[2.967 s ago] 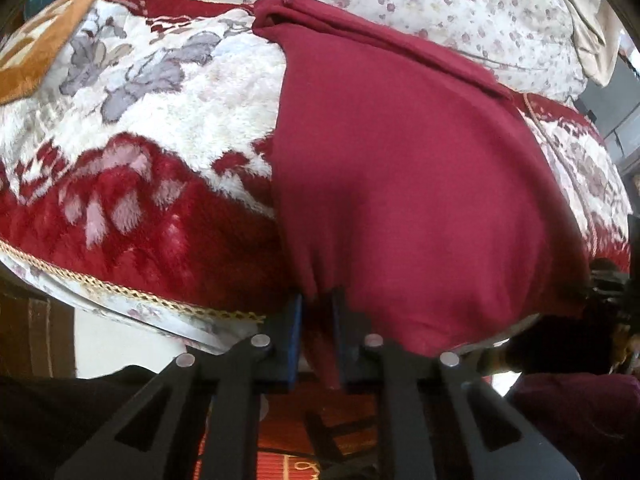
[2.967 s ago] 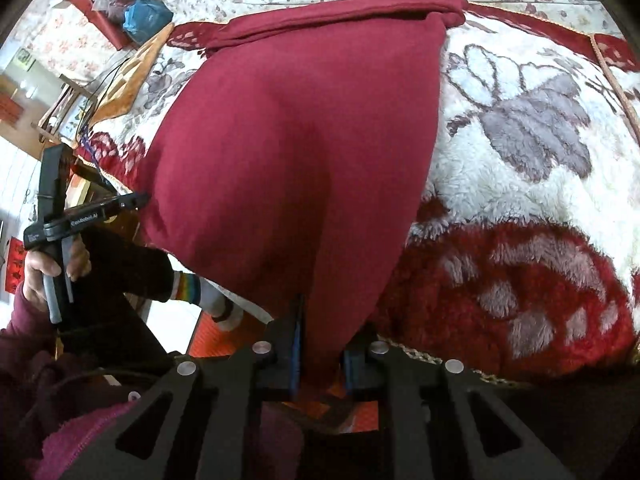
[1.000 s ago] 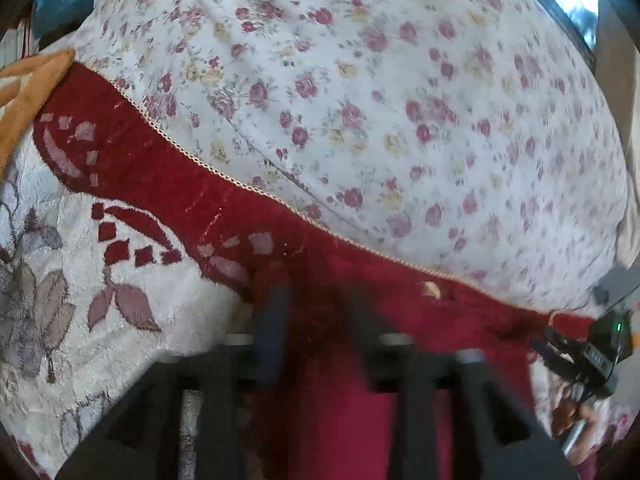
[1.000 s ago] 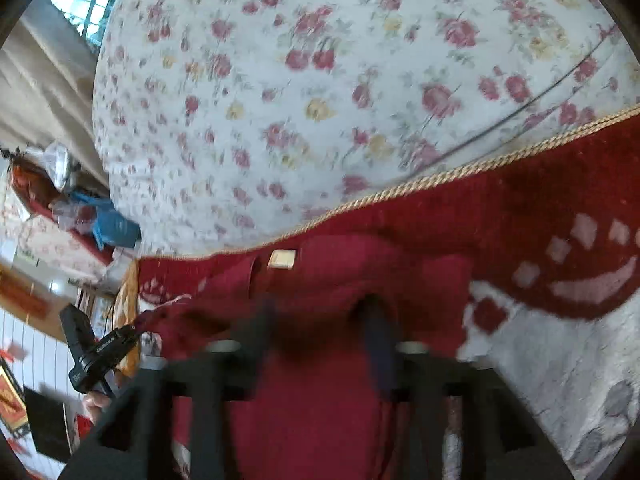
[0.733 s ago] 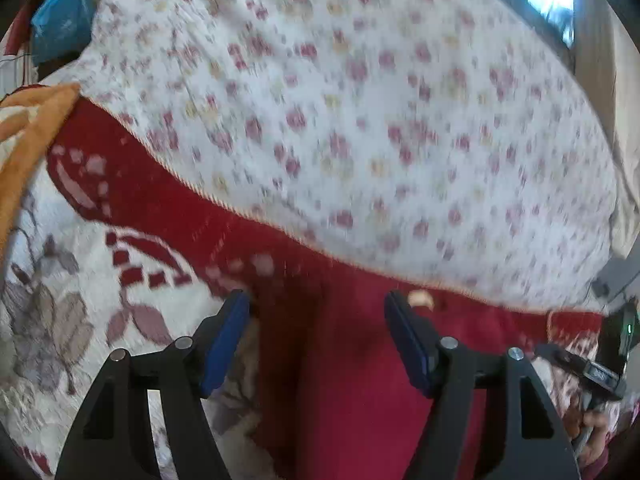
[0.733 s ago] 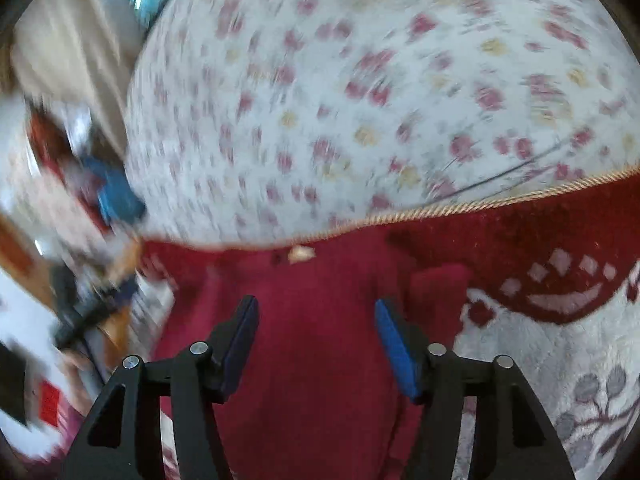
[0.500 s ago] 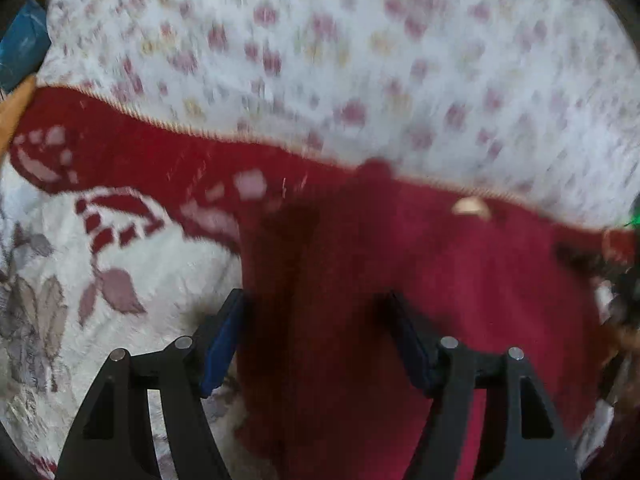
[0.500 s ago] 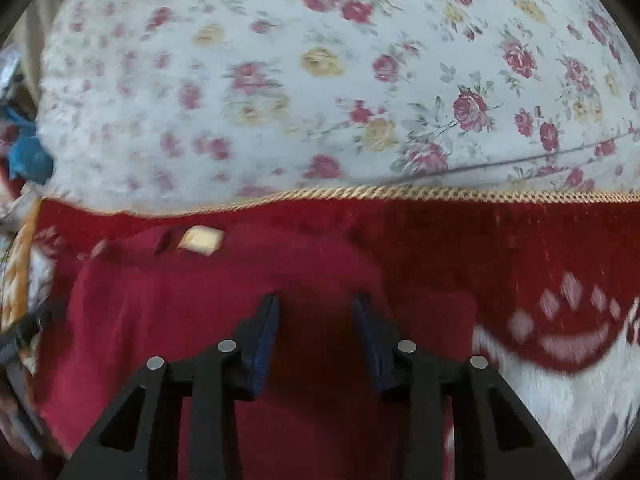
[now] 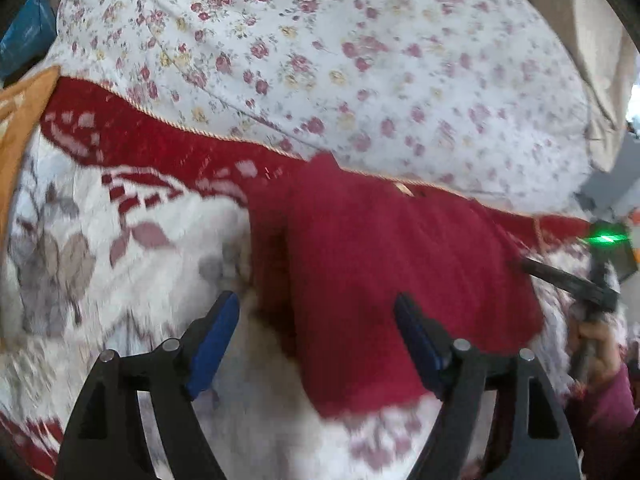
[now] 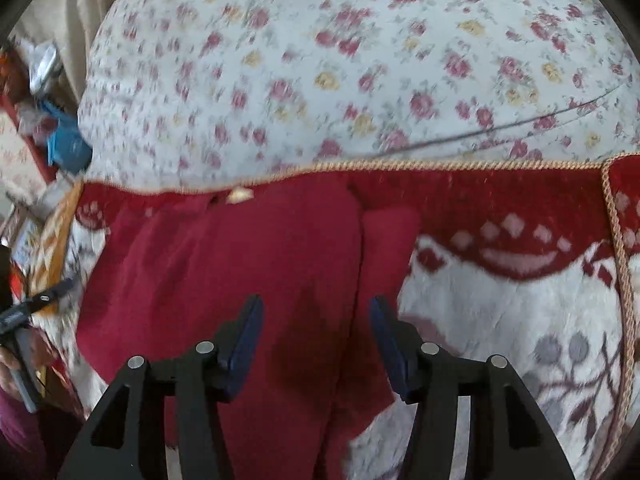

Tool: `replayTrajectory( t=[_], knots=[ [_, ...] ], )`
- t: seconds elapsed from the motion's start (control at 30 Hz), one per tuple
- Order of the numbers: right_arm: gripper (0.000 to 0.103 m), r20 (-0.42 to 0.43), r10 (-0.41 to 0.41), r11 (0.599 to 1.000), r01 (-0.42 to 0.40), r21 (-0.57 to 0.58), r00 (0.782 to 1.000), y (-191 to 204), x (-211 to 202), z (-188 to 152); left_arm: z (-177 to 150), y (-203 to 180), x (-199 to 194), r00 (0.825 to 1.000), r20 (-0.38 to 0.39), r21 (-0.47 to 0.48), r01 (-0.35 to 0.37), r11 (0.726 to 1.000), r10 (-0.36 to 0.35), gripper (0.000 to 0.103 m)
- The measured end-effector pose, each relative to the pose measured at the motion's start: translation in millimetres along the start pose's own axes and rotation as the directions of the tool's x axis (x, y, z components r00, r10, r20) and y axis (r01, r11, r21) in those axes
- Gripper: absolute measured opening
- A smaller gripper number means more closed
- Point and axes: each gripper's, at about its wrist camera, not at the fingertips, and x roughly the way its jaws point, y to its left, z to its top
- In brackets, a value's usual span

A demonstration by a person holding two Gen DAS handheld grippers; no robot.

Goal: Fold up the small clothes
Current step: 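Grasp the folded red sweater with the left gripper and fold it over again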

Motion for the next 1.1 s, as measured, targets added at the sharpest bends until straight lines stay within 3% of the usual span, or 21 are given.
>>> replayTrajectory(
  t=[0.07, 0.1, 0.13, 0.17, 0.27, 0.4, 0.47, 0.6, 0.73, 0.83, 0.9, 0.97, 1.0, 1.03, 1.1],
  knots=[
    [0.051, -0.020, -0.034, 0.999, 0.034, -0.012, 0.999, 0.1, 10.0, -4.0, -19.0, 4.3, -2.7, 0.999, -0.028, -0.025, 0.024, 0.999, -0.025, 0.080],
    [0.026, -0.027, -0.050, 0.999, 0.050, -0.014, 0.998, 0.4, 12.2, -3.6, -22.4, 4.8, 0.0, 0.999, -0.042, -0.026, 0.028, 0.999, -0.029, 0.080],
    [0.011, -0.018, -0.058, 0.998, 0.058, -0.017, 0.998, -0.3, 7.8, -1.8, -30.6, 4.2, 3.7, 0.997, -0.065, -0.019, 0.033, 0.999, -0.034, 0.080],
    [0.009, -0.003, -0.040, 0.999, 0.040, -0.013, 0.999, -1.8, 0.8, 0.1, -37.2, 2.9, 7.3, 0.996, -0.083, -0.014, 0.034, 0.999, -0.035, 0.080],
    [0.009, 0.059, -0.045, 0.999, 0.044, 0.013, 0.997, -6.6, -21.2, 1.8, -50.2, -5.1, 15.5, 0.992, -0.117, 0.047, 0.055, 0.997, -0.049, 0.080],
    [0.009, 0.014, -0.058, 0.997, 0.057, 0.054, 0.998, -10.3, -7.8, -7.8, -55.3, -13.9, 24.7, 0.991, -0.108, 0.194, -0.052, 0.980, 0.073, 0.080],
    [0.011, 0.032, -0.012, 0.996, 0.009, 0.085, 0.999, -11.9, -16.7, -12.3, -55.8, -11.8, 24.6, 0.991, -0.118, 0.199, -0.032, 0.979, 0.057, 0.080],
    [0.045, 0.084, 0.055, 0.991, -0.065, 0.115, 0.995, -14.3, -47.2, -28.4, -57.1, -7.7, 19.5, 0.991, -0.121, 0.238, -0.028, 0.971, 0.058, 0.078],
    [0.047, 0.050, 0.062, 0.992, -0.067, 0.111, 0.997, -13.4, -53.9, -54.3, -54.1, -6.3, 17.4, 0.992, -0.122, 0.261, 0.004, 0.965, 0.029, 0.071],
    [0.046, 0.022, 0.050, 0.994, -0.052, 0.099, 0.998, -13.3, -45.8, -63.3, -51.7, -9.3, 23.8, 0.988, -0.151, 0.265, 0.039, 0.963, 0.002, 0.054],
    [0.046, 0.019, 0.069, 0.991, -0.071, 0.111, 0.997, -14.6, -40.7, -67.0, -50.6, -11.2, 25.9, 0.985, -0.170, 0.260, 0.084, 0.962, -0.040, 0.026],
    [0.046, 0.019, 0.099, 0.989, -0.101, 0.111, 0.995, -15.0, -36.6, -68.0, -48.9, -12.2, 27.8, 0.979, -0.187, 0.248, 0.131, 0.960, -0.085, 0.015],
    [0.042, 0.011, 0.097, 0.990, -0.098, 0.102, 0.995, -13.2, -34.3, -67.5, -48.3, -12.5, 28.5, 0.979, -0.187, 0.246, 0.131, 0.961, -0.086, 0.012],
    [0.018, 0.008, 0.078, 0.993, -0.078, 0.086, 0.997, -11.7, -34.2, -66.3, -48.4, -12.1, 28.7, 0.978, -0.191, 0.241, 0.129, 0.962, -0.083, 0.009],
    [0.013, 0.019, 0.076, 0.994, -0.077, 0.082, 0.997, -11.8, -41.0, -64.5, -49.1, -9.6, 22.0, 0.978, -0.187, 0.232, 0.138, 0.963, -0.095, 0.007]
  ],
)
